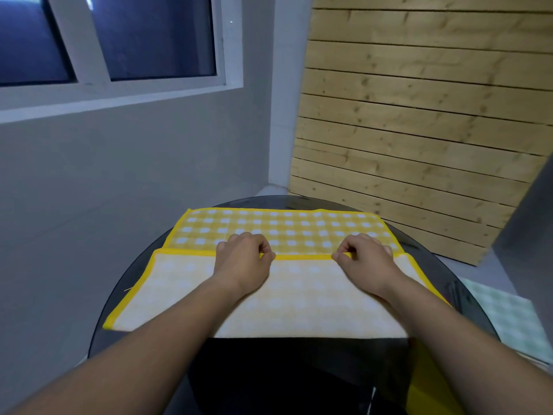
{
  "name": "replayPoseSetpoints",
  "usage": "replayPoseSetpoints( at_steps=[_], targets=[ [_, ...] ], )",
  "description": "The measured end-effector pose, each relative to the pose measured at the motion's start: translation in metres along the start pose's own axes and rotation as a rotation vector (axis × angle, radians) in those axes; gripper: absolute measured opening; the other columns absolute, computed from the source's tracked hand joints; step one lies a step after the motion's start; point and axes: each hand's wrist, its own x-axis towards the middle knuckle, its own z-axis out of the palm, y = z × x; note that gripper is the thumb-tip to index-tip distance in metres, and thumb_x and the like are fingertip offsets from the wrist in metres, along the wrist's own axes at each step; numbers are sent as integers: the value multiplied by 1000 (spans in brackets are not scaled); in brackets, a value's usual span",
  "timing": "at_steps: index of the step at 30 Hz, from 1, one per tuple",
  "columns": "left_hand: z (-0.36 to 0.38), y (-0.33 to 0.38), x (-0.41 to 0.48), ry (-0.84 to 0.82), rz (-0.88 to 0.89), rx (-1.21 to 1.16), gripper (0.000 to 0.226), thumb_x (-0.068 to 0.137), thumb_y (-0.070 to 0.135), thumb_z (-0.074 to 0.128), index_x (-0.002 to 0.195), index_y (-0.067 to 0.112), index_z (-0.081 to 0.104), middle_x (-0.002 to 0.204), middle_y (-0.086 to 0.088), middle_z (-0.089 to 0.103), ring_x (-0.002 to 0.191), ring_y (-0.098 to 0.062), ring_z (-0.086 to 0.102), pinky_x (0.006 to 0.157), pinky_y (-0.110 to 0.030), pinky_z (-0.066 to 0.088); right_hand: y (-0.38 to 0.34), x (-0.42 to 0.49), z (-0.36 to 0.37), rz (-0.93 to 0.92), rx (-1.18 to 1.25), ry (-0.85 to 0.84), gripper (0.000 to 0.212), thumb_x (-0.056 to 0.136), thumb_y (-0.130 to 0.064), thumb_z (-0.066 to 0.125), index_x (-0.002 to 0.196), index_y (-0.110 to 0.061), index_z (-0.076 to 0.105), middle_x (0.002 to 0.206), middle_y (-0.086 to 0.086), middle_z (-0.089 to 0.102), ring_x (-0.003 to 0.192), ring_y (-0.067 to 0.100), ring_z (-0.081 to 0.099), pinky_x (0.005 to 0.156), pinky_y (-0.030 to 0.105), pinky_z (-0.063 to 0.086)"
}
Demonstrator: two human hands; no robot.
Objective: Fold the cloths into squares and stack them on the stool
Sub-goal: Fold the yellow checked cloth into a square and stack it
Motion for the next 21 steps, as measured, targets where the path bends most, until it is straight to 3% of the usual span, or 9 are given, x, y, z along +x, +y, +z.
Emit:
replayPoseSetpoints(
  at_steps=[10,13,17,19,21],
  targets=[
    [7,-3,-2,35,11,-18,11,97,33,51,89,31,59,95,9,58,100,-19,48,90,-36,31,-1,1,1,20,25,8,17,89,-40,63,78,-28,57,94,-8,58,102,20,52,92,35,28],
    [8,-4,-2,40,28,-10,11,97,33,50,90,31,58,94,9,57,98,-19,47,86,-34,29,-7,-4,-2,16,-41,11,12,89,-41,62,93,-31,62,103,-8,59,112,22,50,97,37,28],
    [8,-4,-2,44,38,-3,11,98,34,49,90,32,57,94,9,56,96,-18,45,83,-33,25,-50,-33,-11,-202,-130,16,50,86,-57,48,125,-29,57,131,-4,52,132,20,36,112,35,17],
    [8,-4,-2,44,35,-5,11,97,34,50,90,31,56,94,9,55,96,-18,45,82,-33,24,-75,-60,-5,-359,-166,-142,61,86,-63,36,133,-26,50,141,-2,44,140,22,28,116,37,15],
    [7,-4,-3,46,43,-6,11,97,35,50,90,31,56,94,9,55,97,-19,45,82,-34,24,-87,-88,6,-430,-252,-302,68,90,-64,24,144,-25,35,158,2,23,151,24,9,121,39,6]
  ],
)
